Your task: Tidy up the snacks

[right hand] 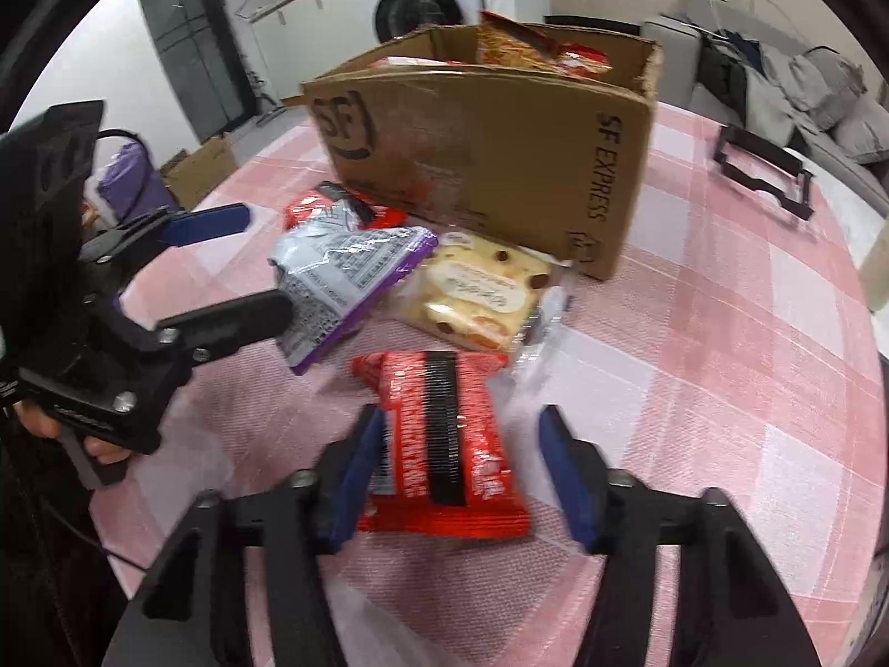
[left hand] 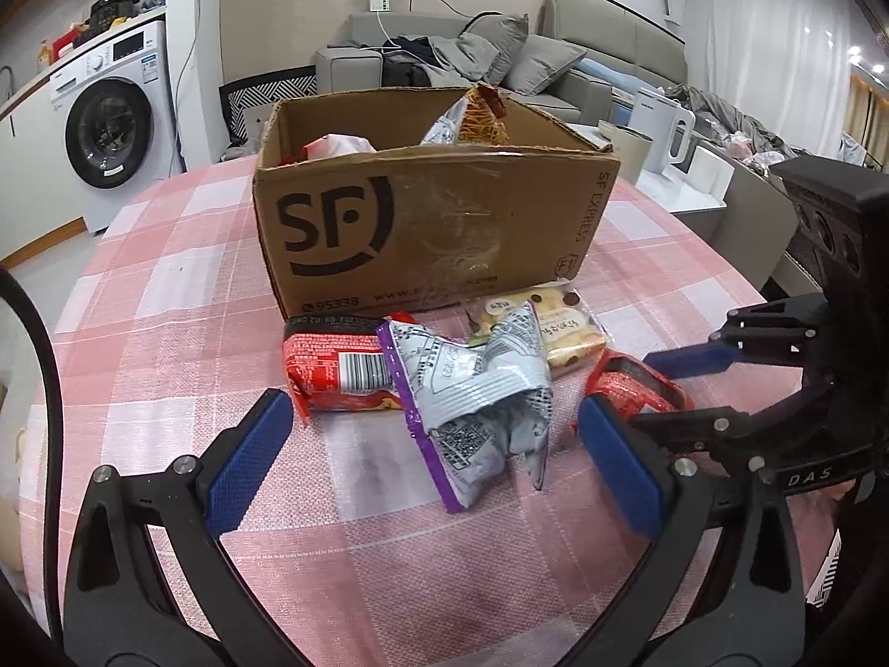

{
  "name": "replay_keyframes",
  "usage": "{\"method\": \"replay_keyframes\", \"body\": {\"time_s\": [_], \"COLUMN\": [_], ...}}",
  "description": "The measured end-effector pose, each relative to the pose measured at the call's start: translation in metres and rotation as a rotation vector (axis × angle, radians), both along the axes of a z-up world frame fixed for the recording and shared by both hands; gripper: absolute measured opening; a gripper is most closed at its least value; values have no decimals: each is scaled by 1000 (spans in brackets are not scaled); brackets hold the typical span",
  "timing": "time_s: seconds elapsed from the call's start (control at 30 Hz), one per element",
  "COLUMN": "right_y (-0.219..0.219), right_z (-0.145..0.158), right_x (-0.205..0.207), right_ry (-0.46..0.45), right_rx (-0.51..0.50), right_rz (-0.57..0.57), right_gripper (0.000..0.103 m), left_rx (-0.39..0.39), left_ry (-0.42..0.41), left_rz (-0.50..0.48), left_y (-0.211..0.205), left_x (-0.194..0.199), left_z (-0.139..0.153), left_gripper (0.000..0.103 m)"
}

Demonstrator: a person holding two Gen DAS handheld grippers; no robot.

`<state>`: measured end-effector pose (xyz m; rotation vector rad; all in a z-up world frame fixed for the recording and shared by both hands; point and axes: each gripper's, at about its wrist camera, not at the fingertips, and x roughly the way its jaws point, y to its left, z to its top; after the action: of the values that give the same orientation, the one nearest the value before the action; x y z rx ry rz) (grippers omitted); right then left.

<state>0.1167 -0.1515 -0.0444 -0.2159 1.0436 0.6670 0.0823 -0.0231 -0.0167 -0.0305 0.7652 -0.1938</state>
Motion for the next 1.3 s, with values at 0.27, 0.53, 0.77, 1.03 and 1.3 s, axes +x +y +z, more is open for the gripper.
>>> {"method": "replay_keyframes", "body": {"time_s": [0.27, 0.53, 0.77, 1.03, 1.3], "right_y": [0, 0, 1, 3, 6], "right_z": [1, 0, -2, -5, 0], "right_x": [-3, -2, 0, 2, -2], "right_ry": [-2, 0, 3, 12, -29], "right_rx": [18, 18, 8, 7, 1], "right_rz": [18, 18, 17, 17, 28], "right_gripper": [41, 41, 41, 48, 42], "left_rx": [4, -26, -29, -39, -51], "left_ry": [43, 119, 98, 69, 36], "left_rz": [-16, -73, -97, -75, -70], "left_y": [-12, -19, -19, -10, -3], "left_x": [14, 25, 21, 13, 5], "left_z": [-7, -24, -25, -19, -7], "left_gripper": [102, 59, 46, 46, 46]}}
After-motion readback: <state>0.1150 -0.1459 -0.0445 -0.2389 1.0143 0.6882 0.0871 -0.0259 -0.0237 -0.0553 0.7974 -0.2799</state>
